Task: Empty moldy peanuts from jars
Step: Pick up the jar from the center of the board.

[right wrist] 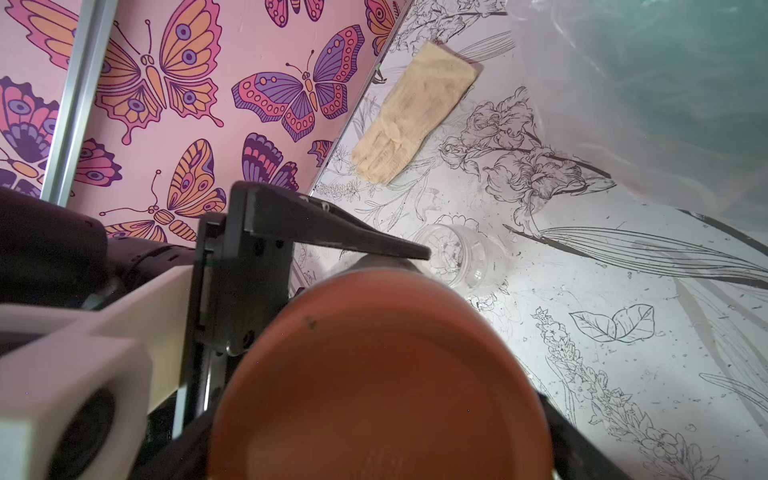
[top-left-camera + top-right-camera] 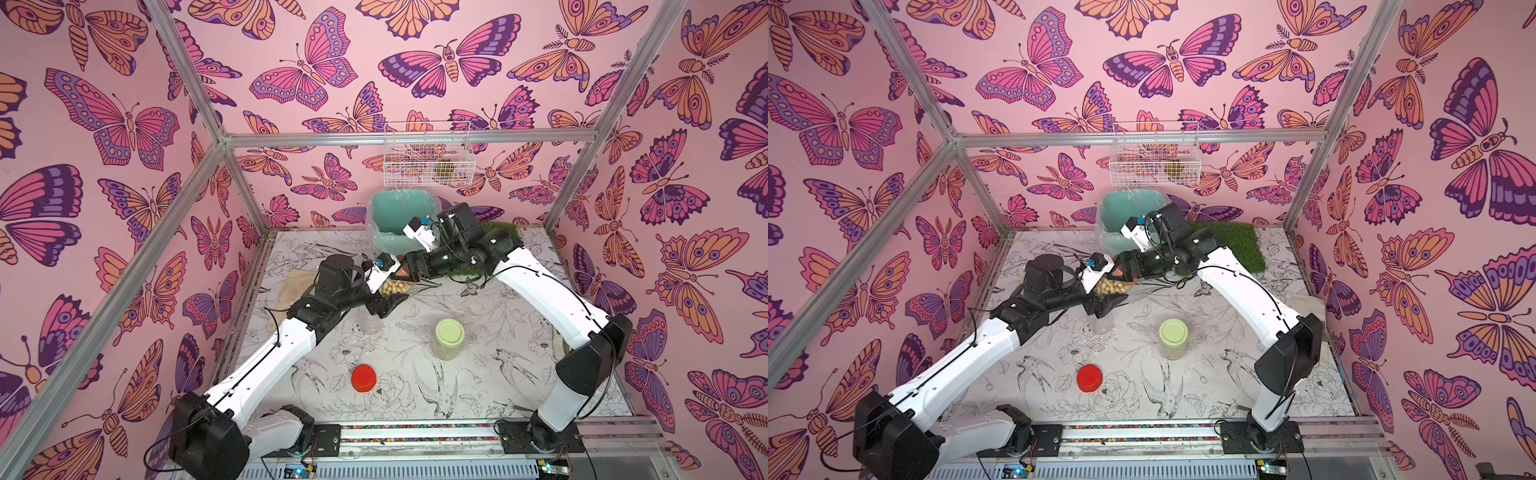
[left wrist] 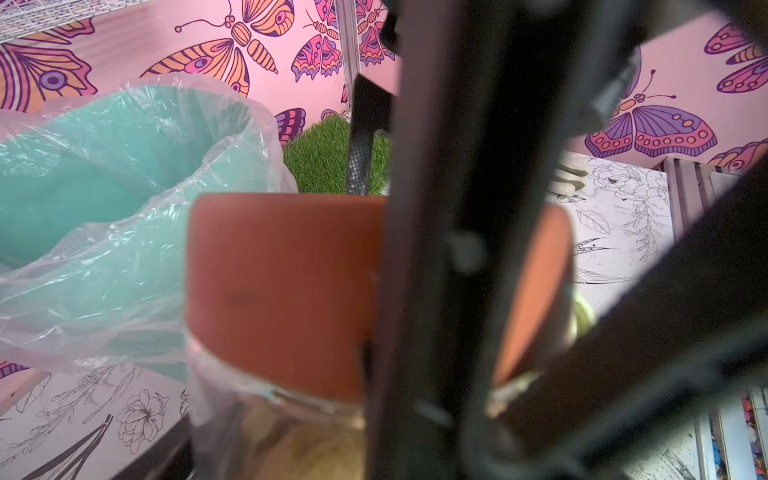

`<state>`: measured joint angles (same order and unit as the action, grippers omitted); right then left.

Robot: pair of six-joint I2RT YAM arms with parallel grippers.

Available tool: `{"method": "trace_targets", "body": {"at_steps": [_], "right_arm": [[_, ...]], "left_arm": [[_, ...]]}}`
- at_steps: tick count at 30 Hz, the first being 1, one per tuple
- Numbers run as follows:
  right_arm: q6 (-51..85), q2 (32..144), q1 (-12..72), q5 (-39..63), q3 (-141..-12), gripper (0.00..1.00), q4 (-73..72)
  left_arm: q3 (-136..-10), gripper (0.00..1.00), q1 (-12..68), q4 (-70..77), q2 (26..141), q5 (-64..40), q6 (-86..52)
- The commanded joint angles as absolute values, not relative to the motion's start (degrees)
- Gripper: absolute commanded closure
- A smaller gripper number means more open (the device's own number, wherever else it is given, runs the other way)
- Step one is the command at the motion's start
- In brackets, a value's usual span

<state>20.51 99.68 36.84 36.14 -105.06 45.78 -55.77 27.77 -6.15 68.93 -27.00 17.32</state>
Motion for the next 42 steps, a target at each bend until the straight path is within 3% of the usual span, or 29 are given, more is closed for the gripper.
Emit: {"method": "trace_targets", "body": {"at_steps": [1, 11, 13, 16, 20, 24, 42], "right_arm": [[19.73, 98.35, 37.48, 42.42, -105.28, 1.00, 41.65], [21.36, 97.93, 37.03, 43.96, -103.65, 1.00, 39.65], [22.76, 97.70, 36.45, 44.99, -102.79, 1.00, 38.31], [23.98, 97.09, 36.12, 46.03, -101.77, 1.00, 36.53], [24.29, 96.70, 36.07, 46.92, -101.86, 1.00, 35.96], [24.69, 96.76, 35.93, 47.96, -101.75, 1.00, 35.34], [27.64, 94.60, 34.10, 49.59, -98.26, 1.00, 31.38]], "left_arm": [[-55.63, 0.22, 27.77, -5.71, 69.34, -27.09, 16.72], [-54.94, 0.45, 27.77, -5.48, 68.74, -26.01, 16.15], [-54.65, 0.37, 27.77, -5.36, 68.47, -26.06, 16.04], [-54.33, 0.14, 27.77, -5.09, 68.25, -26.77, 15.91], [-53.88, 0.04, 27.77, -5.01, 68.12, -27.64, 16.50], [-53.56, 0.00, 27.77, -4.50, 67.78, -27.05, 16.70], [-52.11, 0.01, 27.60, -4.21, 67.50, -26.57, 17.05]]}}
